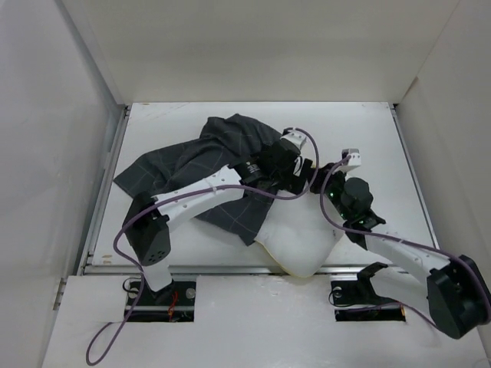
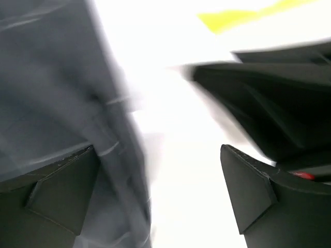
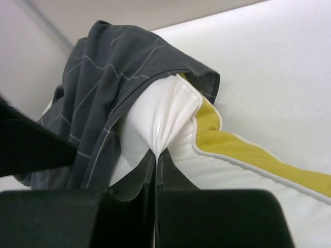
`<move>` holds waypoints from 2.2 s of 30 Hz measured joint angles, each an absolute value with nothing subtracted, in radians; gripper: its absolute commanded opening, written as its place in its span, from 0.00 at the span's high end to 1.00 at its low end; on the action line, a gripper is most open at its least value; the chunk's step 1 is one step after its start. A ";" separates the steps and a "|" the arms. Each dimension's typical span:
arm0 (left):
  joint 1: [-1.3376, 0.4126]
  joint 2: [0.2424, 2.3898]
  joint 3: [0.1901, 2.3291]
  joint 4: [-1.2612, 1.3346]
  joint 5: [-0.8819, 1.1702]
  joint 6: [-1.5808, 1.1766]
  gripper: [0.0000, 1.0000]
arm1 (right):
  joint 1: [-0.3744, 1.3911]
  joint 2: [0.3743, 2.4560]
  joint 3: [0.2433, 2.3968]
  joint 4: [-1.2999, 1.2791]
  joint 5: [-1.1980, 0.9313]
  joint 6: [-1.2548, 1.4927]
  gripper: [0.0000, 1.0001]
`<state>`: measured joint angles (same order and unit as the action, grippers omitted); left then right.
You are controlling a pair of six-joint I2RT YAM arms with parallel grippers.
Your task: Put the pillow into the pillowcase
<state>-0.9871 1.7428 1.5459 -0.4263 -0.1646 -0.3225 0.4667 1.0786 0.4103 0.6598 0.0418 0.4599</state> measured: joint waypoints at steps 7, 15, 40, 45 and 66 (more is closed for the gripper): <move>-0.979 1.572 1.466 -0.444 -0.303 -0.403 0.00 | 0.473 1.018 0.432 0.412 0.235 0.479 0.25; -0.980 1.250 1.065 -0.439 -0.335 -0.615 0.00 | 0.510 1.176 0.662 0.127 0.309 0.418 0.00; -1.034 1.489 0.773 -0.181 -0.292 -0.832 0.57 | 0.842 0.982 0.783 -0.361 0.054 0.264 0.00; -0.948 1.536 0.841 -0.229 -0.408 -0.827 0.57 | 0.892 1.025 0.791 -0.418 0.122 0.265 0.00; -0.833 1.510 0.859 -0.225 -0.453 -0.746 0.65 | 0.950 1.427 0.886 -0.171 0.191 0.134 0.00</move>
<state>-0.8333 1.5097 0.8589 -0.2253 -0.4526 -0.7456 0.9504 1.4273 0.8856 -0.1711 0.1909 0.1345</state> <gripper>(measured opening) 0.387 0.998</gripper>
